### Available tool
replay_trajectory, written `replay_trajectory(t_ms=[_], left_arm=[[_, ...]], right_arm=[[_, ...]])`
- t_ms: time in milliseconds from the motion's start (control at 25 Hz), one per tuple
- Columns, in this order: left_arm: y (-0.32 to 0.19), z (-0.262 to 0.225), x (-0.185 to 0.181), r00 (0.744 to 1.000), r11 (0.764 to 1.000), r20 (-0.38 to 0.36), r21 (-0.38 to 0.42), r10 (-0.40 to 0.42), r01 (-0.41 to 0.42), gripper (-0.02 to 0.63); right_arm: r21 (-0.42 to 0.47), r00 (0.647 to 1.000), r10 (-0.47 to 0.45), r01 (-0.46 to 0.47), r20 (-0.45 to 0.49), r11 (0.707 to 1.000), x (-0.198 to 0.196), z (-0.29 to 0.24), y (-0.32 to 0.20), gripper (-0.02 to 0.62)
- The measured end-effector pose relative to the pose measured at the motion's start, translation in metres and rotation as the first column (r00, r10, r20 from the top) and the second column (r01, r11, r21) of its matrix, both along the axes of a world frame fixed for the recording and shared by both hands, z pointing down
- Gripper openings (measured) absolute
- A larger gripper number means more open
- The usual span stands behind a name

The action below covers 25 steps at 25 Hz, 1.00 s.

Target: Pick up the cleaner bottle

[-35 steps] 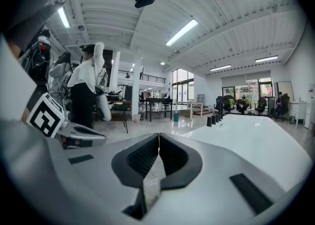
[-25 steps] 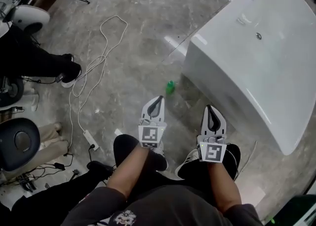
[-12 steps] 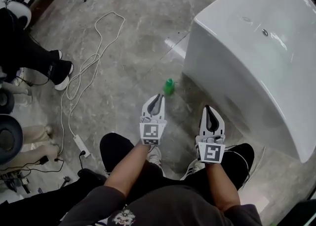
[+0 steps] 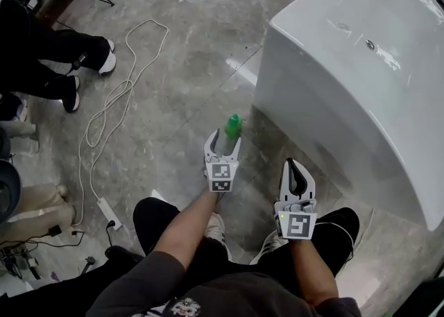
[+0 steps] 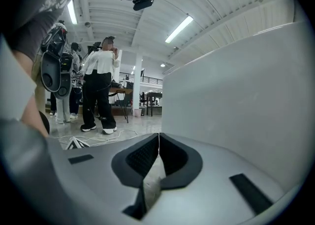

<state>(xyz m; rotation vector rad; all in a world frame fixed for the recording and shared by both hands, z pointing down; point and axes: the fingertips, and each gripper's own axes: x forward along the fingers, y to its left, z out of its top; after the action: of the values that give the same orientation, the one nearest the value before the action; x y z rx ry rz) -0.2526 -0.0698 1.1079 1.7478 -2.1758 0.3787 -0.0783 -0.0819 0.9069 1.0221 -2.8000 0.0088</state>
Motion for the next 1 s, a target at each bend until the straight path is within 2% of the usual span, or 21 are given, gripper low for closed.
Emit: replay_trajectory(t_ms=[240, 360, 560, 680, 880, 1000], left_arm=[[-0.021, 0.056, -0.013, 1.0, 0.999, -0.006, -0.032, -0.004, 0.004, 0.288], [-0.034, 0.075, -0.019, 1.0, 1.0, -0.002, -0.028, -0.002, 0.002, 0.288], [-0.06, 0.09, -0.022, 1.0, 1.0, -0.008, -0.013, -0.004, 0.004, 0.288], [-0.071, 0.095, -0.02, 1.0, 1.0, -0.005, -0.013, 0.007, -0.007, 0.288], [-0.078, 0.096, -0.021, 1.0, 1.0, 0.005, -0.006, 0.01, -0.01, 0.192], [-0.077, 0.093, -0.02, 1.0, 1.0, -0.001, -0.023, 0.008, -0.008, 0.189]], right_arm=[[-0.009, 0.999, -0.033, 0.033, 0.002, 0.999, -0.006, 0.019, 0.013, 0.018], [-0.031, 0.998, -0.05, 0.048, -0.044, 0.998, -0.005, 0.026, 0.025, 0.018], [-0.075, 0.998, -0.044, 0.04, -0.054, 0.996, 0.01, 0.044, 0.04, 0.017], [-0.069, 0.997, -0.04, 0.035, -0.069, 0.997, 0.014, 0.048, 0.039, 0.018], [-0.062, 0.998, -0.025, 0.021, -0.059, 0.998, 0.016, 0.054, 0.034, 0.018], [-0.053, 0.998, -0.03, 0.027, -0.059, 0.998, 0.017, 0.052, 0.035, 0.018]])
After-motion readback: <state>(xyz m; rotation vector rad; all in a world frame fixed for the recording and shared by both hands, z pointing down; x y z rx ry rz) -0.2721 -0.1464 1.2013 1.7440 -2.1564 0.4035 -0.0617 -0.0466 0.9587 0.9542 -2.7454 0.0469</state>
